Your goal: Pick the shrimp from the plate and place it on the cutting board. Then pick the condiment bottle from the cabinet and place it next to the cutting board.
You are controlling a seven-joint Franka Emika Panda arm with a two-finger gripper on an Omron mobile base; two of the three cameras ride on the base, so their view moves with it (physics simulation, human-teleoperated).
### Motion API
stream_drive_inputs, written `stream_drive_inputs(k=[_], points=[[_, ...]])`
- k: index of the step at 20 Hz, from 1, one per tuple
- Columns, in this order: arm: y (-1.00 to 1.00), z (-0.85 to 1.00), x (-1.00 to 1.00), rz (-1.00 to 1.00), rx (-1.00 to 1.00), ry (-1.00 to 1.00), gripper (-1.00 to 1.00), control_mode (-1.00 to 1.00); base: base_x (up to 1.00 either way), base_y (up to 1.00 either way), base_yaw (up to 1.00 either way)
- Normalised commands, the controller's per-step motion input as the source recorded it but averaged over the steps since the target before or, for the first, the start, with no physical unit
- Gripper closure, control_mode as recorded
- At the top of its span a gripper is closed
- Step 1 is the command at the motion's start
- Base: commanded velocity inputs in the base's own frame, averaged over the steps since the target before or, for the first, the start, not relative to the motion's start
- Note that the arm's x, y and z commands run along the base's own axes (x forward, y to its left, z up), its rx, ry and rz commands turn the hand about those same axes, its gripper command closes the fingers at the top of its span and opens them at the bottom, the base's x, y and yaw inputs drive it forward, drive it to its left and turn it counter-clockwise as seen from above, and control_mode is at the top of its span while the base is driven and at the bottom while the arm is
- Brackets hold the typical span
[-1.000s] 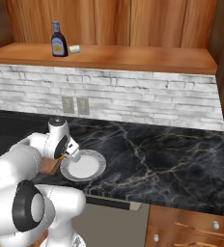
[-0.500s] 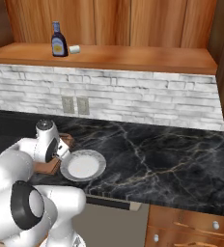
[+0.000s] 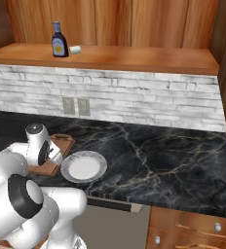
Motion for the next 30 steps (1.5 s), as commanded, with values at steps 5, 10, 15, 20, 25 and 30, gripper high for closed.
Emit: stream_drive_inputs(k=[5,10,15,20,25,30], points=[[0.37,-0.06,0.00,0.00,0.00,0.00,1.00,-1.00,0.00,0.00,0.00],[0.26,-0.19,0.00,0.00,0.00,-0.01,1.00,-1.00,0.00,0.00,0.00],[0.12,-0.26,0.06,0.00,0.00,-0.03,1.00,-1.00,0.00,0.00,0.00],[0.01,-0.27,0.08,0.00,0.00,-0.01,1.00,-1.00,0.00,0.00,0.00],[0.00,-0.28,0.11,0.00,0.00,0.00,-1.00,-1.00,0.00,0.00,0.00],[0.00,-0.11,0.13,0.00,0.00,0.00,-1.00,-1.00,0.00,0.00,0.00]])
